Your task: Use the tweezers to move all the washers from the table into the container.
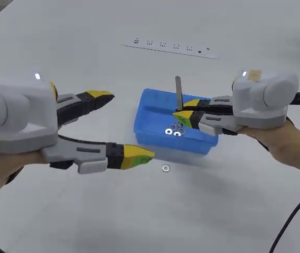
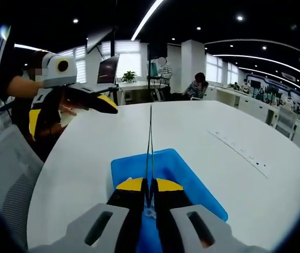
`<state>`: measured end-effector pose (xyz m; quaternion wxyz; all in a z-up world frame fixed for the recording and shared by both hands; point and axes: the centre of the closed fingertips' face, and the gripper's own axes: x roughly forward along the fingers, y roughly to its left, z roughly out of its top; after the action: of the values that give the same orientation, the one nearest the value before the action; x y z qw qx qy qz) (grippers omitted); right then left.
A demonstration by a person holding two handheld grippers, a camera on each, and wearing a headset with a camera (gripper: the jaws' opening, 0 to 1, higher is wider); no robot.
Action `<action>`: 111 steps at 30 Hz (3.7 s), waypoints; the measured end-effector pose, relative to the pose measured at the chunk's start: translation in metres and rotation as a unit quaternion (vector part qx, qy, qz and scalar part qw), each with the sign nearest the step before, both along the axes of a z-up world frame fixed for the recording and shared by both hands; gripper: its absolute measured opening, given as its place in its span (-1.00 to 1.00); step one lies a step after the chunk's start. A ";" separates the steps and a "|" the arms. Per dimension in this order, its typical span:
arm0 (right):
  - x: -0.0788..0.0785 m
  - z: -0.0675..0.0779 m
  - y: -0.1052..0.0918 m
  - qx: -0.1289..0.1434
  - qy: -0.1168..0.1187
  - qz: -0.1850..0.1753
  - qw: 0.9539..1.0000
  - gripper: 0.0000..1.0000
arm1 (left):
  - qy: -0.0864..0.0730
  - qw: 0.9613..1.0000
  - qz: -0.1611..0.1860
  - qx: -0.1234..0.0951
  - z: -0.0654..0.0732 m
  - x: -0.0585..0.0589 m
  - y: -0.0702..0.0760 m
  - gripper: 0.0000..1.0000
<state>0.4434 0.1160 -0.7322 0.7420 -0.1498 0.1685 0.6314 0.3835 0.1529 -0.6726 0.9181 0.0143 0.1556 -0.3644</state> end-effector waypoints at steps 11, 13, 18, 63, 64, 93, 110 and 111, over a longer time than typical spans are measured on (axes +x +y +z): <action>-0.018 0.011 0.008 0.003 -0.016 0.037 0.999 -0.85 | -0.014 0.999 -0.047 0.004 0.012 0.035 -0.025 0.17; -0.021 0.013 0.010 0.005 -0.016 0.042 0.999 -0.85 | -0.014 0.998 -0.061 0.002 0.014 0.036 -0.030 0.00; -0.028 0.017 0.011 0.014 -0.012 0.054 0.998 -0.85 | -0.015 0.997 -0.082 -0.001 0.019 0.036 -0.040 -0.12; -0.086 0.018 -0.020 -0.036 -0.006 0.064 0.997 -0.50 | -0.065 0.986 -0.119 0.100 0.027 -0.022 -0.061 -0.90; -0.085 0.016 -0.025 -0.048 -0.024 0.063 0.997 -0.50 | -0.067 0.986 -0.118 0.098 0.025 -0.024 -0.061 -0.90; -0.115 -0.008 -0.066 -0.051 0.027 0.024 0.998 -0.03 | -0.056 0.982 -0.168 0.061 -0.029 -0.034 -0.066 -0.89; -0.117 -0.013 -0.065 -0.042 0.049 0.009 0.998 0.00 | -0.063 0.981 -0.170 0.063 -0.030 -0.028 -0.067 -0.89; -0.117 -0.013 -0.066 -0.042 0.049 0.009 0.998 0.00 | -0.062 0.981 -0.171 0.062 -0.030 -0.028 -0.067 -0.89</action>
<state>0.3263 0.0502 -0.7455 0.7200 -0.1511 0.2294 0.6373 0.3558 0.0861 -0.7029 0.8475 0.1205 0.1157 -0.5038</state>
